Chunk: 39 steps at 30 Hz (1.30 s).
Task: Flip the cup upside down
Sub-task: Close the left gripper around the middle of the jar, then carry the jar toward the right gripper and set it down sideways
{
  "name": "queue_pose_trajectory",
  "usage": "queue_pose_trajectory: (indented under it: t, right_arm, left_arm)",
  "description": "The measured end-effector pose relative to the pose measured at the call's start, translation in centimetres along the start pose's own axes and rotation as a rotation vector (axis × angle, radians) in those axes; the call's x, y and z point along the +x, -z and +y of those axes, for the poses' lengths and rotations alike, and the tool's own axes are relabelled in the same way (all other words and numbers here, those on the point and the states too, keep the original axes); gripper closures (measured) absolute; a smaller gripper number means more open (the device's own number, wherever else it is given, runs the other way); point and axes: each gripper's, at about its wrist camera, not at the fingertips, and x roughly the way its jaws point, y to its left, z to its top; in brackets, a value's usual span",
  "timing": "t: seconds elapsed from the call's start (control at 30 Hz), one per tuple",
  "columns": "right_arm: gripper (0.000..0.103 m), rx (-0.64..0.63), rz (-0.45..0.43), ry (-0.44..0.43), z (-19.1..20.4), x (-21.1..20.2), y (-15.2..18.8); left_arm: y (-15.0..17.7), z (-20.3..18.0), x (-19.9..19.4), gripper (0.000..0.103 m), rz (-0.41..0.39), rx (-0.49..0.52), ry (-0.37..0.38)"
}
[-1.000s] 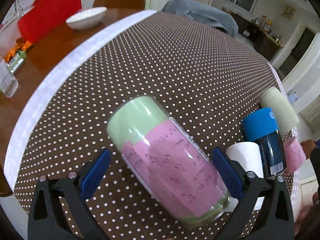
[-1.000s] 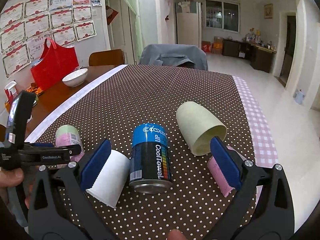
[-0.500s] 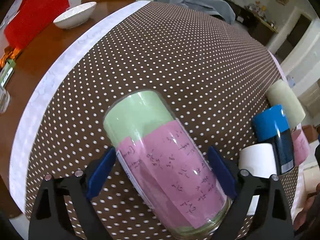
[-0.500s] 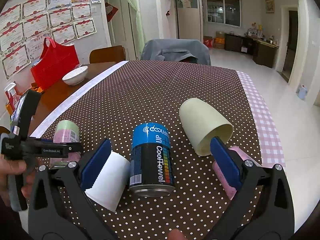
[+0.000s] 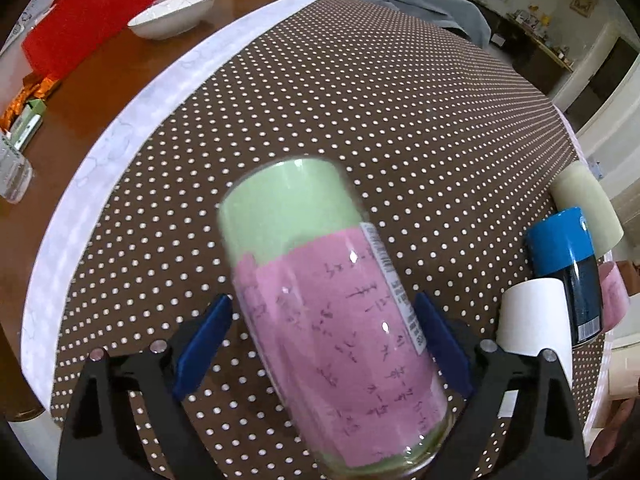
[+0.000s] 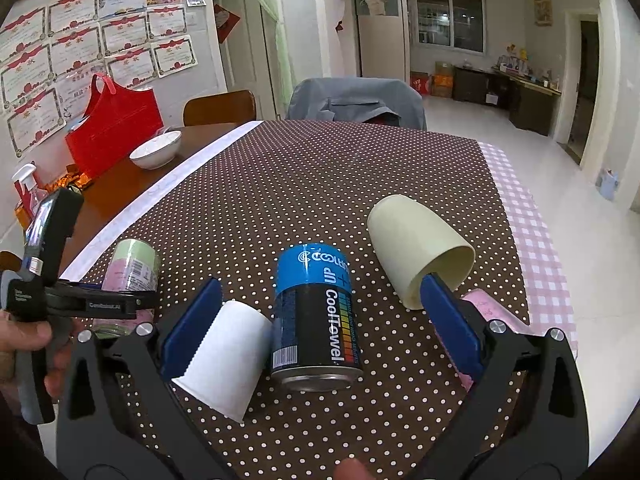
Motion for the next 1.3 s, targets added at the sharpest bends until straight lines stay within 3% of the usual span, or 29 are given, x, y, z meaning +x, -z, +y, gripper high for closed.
queue_pose_trajectory:
  t: [0.2, 0.77, 1.3]
  right_arm:
    - [0.006, 0.009, -0.005, 0.009, -0.2, -0.6, 0.2]
    - [0.006, 0.0, -0.042, 0.01, 0.8, -3.4, 1.0]
    - [0.006, 0.028, -0.14, 0.045, 0.2, -9.2, 3.6]
  left_arm:
    - [-0.3, -0.3, -0.2, 0.026, 0.003, 0.054, 0.013]
    - [1.8, -0.9, -3.4, 0.031, -0.064, 0.16, 0.07]
    - [6.9, -2.3, -11.1, 0.031, -0.222, 0.229, 0.136]
